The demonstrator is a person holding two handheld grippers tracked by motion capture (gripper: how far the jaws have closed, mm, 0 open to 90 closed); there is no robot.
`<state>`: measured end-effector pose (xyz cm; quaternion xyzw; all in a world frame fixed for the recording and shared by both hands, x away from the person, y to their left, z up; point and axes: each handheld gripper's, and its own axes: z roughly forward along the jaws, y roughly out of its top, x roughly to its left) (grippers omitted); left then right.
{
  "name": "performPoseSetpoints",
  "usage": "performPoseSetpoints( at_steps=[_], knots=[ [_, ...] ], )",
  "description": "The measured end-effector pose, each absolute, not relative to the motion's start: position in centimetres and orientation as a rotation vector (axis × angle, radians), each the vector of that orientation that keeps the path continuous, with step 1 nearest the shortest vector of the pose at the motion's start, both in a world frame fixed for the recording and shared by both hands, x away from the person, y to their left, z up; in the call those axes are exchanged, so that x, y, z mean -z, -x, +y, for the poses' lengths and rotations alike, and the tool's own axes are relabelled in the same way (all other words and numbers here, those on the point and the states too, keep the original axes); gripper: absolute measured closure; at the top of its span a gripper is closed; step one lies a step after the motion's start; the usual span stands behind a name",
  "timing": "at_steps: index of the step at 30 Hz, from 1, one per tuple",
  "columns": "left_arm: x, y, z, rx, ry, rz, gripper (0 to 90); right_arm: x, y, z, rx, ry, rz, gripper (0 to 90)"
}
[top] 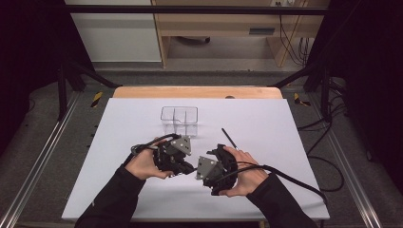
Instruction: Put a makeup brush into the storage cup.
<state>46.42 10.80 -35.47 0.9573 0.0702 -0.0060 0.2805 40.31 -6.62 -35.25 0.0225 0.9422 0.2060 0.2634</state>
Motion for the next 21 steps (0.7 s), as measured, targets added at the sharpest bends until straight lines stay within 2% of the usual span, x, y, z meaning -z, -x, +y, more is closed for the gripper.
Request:
performPoseSetpoints(
  at_steps=[21],
  knots=[
    [35.8, -46.5, 10.4, 0.034, -2.6, 0.199, 83.4, 36.9, -40.5, -5.0, -0.423, 0.122, 2.552, 47.4]
  ],
)
